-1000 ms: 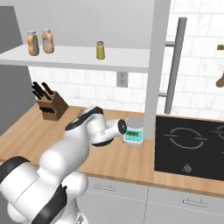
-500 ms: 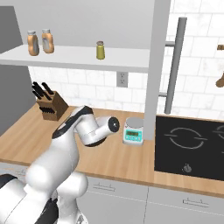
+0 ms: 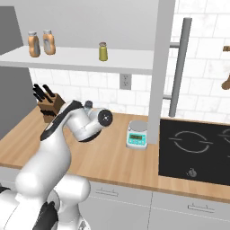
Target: Put the shaker and condiment bottle from the counter next to their counterparts in the cabinet.
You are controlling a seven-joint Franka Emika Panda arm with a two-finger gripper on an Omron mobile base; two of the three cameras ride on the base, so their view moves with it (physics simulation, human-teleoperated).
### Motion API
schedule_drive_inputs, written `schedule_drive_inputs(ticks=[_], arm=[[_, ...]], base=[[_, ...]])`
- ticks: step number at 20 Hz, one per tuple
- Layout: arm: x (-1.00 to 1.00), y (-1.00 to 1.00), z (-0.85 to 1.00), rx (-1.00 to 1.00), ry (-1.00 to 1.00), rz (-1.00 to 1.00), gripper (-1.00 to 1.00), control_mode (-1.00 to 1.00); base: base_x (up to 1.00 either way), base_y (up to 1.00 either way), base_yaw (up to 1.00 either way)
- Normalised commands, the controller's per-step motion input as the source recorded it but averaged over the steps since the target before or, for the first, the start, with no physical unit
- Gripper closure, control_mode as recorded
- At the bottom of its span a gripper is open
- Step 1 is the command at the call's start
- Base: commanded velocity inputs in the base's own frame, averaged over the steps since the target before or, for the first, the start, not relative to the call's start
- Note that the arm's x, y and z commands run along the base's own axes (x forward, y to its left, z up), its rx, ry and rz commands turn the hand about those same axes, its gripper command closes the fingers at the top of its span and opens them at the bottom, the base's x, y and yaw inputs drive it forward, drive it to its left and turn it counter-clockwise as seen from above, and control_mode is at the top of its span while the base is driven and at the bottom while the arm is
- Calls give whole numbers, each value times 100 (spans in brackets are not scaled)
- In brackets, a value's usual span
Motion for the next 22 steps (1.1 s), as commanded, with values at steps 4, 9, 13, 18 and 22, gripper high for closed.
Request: schedule_drive_inputs(ticks=[4,9,13,18,22], arm=[[45,1,33,6,0,-19,100,-100],[41,0,72,9,0,-17,100,-100],[7,0,68,9,0,-18,100,-100],[-3,0,32,5,0,-16,100,-100],[0,0,27,3,0,-14,100,-100]], base=[[0,0,0],[0,0,0],[0,0,0],[0,0,0],[0,0,0]])
